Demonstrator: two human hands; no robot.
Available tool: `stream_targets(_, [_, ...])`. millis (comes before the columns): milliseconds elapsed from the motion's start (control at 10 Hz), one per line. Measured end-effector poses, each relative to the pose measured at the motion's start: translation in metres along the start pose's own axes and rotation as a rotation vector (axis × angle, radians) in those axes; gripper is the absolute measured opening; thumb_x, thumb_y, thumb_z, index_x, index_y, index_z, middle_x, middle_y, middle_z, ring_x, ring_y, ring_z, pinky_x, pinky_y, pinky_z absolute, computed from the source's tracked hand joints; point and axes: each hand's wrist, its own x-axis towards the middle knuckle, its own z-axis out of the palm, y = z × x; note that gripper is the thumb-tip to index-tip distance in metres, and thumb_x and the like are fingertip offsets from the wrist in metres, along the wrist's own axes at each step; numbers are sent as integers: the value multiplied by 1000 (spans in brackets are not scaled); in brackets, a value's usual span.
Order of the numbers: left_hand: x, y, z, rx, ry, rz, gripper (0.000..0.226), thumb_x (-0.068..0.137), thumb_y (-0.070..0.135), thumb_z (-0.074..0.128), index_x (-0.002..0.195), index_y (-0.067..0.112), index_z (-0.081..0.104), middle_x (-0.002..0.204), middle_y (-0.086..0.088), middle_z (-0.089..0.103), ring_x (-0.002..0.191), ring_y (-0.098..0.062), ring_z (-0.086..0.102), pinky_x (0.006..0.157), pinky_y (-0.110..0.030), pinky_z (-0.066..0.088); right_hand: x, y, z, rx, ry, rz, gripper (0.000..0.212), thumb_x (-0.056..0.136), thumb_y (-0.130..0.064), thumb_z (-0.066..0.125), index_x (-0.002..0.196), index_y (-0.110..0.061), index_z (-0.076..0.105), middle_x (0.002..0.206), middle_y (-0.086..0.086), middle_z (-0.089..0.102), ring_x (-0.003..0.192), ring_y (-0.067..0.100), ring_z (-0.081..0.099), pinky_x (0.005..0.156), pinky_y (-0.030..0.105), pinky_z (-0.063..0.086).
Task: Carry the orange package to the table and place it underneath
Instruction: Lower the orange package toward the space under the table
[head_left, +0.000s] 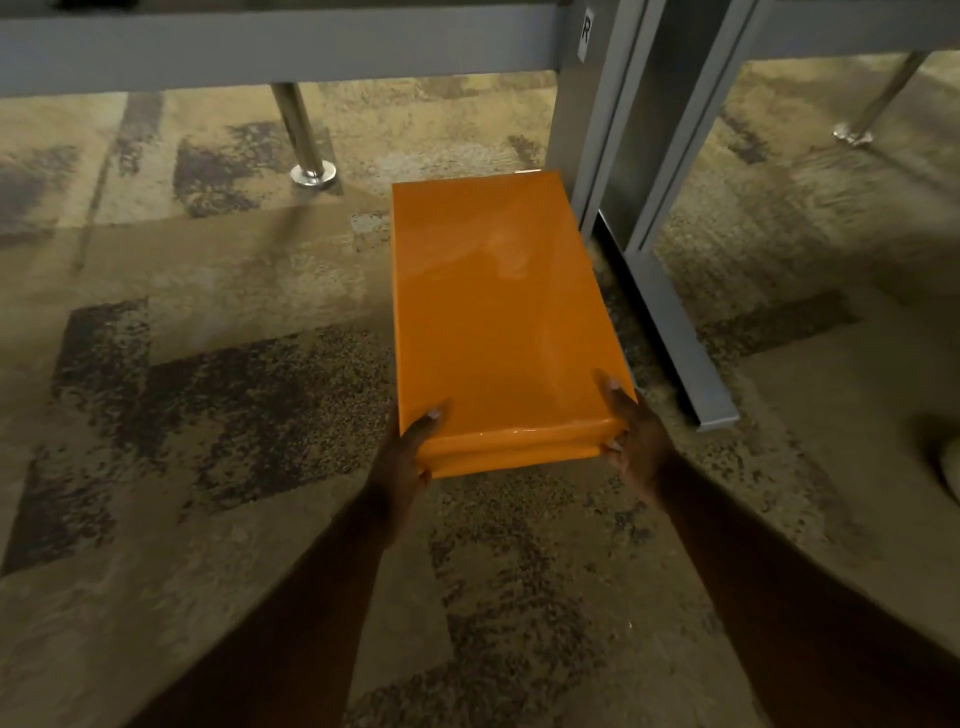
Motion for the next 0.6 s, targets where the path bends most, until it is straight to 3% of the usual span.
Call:
stream_targets(100, [8, 7, 7, -3, 41, -23, 72, 76, 50, 65, 143, 40, 41, 123, 12, 54, 109, -17, 51, 89, -40, 40, 8, -13, 4, 29, 13, -11, 51, 92, -50, 54, 139, -33, 51, 98, -33, 63, 94, 3, 62, 90, 34, 50])
stream_targets(200, [14, 9, 8, -24, 55, -7, 46, 83, 48, 63, 127, 51, 49, 120, 16, 55, 113, -20, 50, 95, -44, 39, 12, -23, 5, 46, 12, -27, 50, 91, -51, 57, 138, -34, 54, 118, -23, 62, 112, 14, 58, 96, 39, 43])
stream_targets(300, [13, 4, 10, -8, 27, 40, 49, 76, 54, 63, 123, 55, 50, 116, 22, 56, 103, -10, 55, 78, -35, 45, 17, -17, 2, 24, -8, -17, 56, 88, -54, 60, 140, -34, 51, 130, -11, 58, 125, 22, 50, 109, 50, 37])
stream_targets(400, [12, 0, 12, 16, 51, 60, 64, 79, 54, 61, 140, 45, 42, 118, 20, 55, 102, -8, 54, 76, -33, 43, 13, -16, 2, 34, -20, -44, 53, 88, -54, 60, 137, -35, 53, 121, -13, 61, 119, 18, 57, 100, 44, 47])
stream_targets(500, [6, 5, 12, 122, 76, 84, 58, 92, 49, 54, 146, 43, 34, 126, 13, 52, 109, -15, 52, 88, -39, 40, 8, -19, 8, -28, 27, -94, 54, 92, -50, 57, 141, -27, 49, 131, 0, 63, 114, 21, 64, 86, 39, 56])
stream_targets(600, [3, 10, 11, 162, 54, 94, 53, 95, 47, 51, 144, 45, 31, 130, 13, 48, 114, -16, 47, 91, -40, 36, 3, -21, 12, -118, 111, -112, 71, 92, -52, 55, 152, -19, 33, 151, 10, 47, 129, 29, 53, 103, 48, 47])
